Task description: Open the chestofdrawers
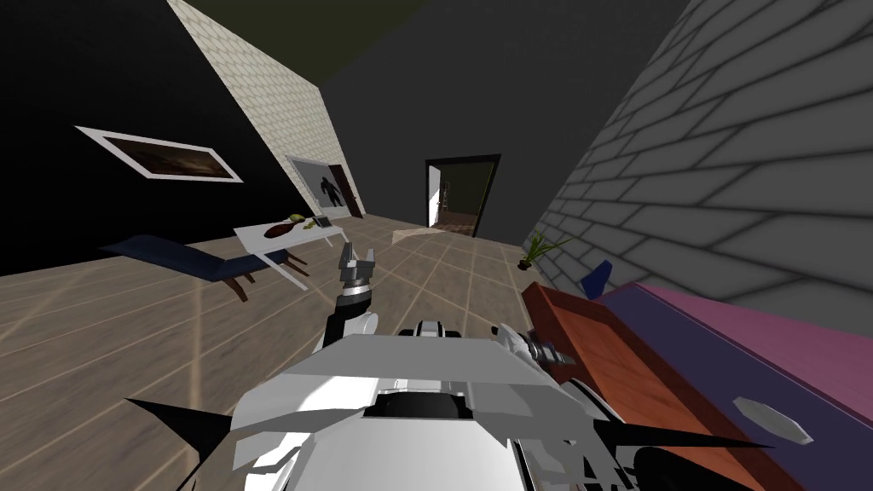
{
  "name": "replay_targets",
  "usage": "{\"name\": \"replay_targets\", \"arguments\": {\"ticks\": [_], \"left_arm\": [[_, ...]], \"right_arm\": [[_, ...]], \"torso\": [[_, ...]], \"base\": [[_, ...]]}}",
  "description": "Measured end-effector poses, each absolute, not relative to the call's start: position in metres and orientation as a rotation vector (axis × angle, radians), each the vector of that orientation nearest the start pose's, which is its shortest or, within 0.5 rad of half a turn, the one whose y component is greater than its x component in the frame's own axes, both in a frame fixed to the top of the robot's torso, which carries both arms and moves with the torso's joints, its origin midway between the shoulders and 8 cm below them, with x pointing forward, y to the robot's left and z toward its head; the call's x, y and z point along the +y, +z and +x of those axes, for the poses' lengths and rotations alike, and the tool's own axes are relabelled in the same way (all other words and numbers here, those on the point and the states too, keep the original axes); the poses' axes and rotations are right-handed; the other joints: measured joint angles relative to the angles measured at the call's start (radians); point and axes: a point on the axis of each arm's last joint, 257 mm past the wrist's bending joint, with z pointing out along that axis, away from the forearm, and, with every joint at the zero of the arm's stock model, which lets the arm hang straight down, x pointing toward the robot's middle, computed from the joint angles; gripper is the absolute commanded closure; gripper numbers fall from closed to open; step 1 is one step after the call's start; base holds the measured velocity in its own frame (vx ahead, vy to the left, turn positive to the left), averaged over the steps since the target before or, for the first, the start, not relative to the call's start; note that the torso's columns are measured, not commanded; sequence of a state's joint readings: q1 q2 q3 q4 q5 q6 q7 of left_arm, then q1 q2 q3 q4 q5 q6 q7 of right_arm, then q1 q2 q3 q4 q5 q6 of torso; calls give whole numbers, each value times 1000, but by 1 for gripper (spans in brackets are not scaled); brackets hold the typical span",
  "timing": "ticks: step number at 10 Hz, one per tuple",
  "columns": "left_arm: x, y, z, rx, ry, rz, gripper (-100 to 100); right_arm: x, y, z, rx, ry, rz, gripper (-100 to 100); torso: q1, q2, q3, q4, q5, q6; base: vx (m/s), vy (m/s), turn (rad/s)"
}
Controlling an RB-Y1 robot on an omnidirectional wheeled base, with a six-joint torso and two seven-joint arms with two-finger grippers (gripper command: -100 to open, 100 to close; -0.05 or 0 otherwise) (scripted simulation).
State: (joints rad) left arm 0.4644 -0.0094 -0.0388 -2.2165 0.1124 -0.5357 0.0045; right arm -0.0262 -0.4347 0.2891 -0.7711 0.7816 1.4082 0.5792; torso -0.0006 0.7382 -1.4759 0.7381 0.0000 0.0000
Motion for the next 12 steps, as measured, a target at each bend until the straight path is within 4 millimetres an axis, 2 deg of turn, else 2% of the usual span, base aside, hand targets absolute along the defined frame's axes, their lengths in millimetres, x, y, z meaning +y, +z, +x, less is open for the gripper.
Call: {"name": "replay_targets", "arguments": {"ticks": [1,3,6,8,9,12], "left_arm": [[279,14,353,527,-1425,-741,0],[279,14,353,527,-1425,-741,0],[279,14,353,527,-1425,-741,0],[279,14,353,527,-1425,-741,0],[279,14,353,527,-1425,-741,0],[279,14,353,527,-1425,-741,0]], "right_arm": [[-622,-425,158,2401,-1934,443,-100],[-625,-424,165,2403,-1941,435,-100],[-633,-405,191,2407,-1920,418,-100],[-635,-400,201,2407,-1921,412,-100],[-634,-403,202,2414,-1911,406,0],[-627,-412,201,2438,-1884,398,0]], "torso": [[5,2,0,1,5,1],[7,0,-1,1,5,1],[19,7,0,5,17,1],[22,8,-1,6,21,3],[21,8,-1,5,18,3],[14,6,0,4,12,2]], "base": [[-38,22,-13],[-31,22,-31],[-64,47,-27],[-28,6,-5],[7,-7,18],[7,-3,12]]}}
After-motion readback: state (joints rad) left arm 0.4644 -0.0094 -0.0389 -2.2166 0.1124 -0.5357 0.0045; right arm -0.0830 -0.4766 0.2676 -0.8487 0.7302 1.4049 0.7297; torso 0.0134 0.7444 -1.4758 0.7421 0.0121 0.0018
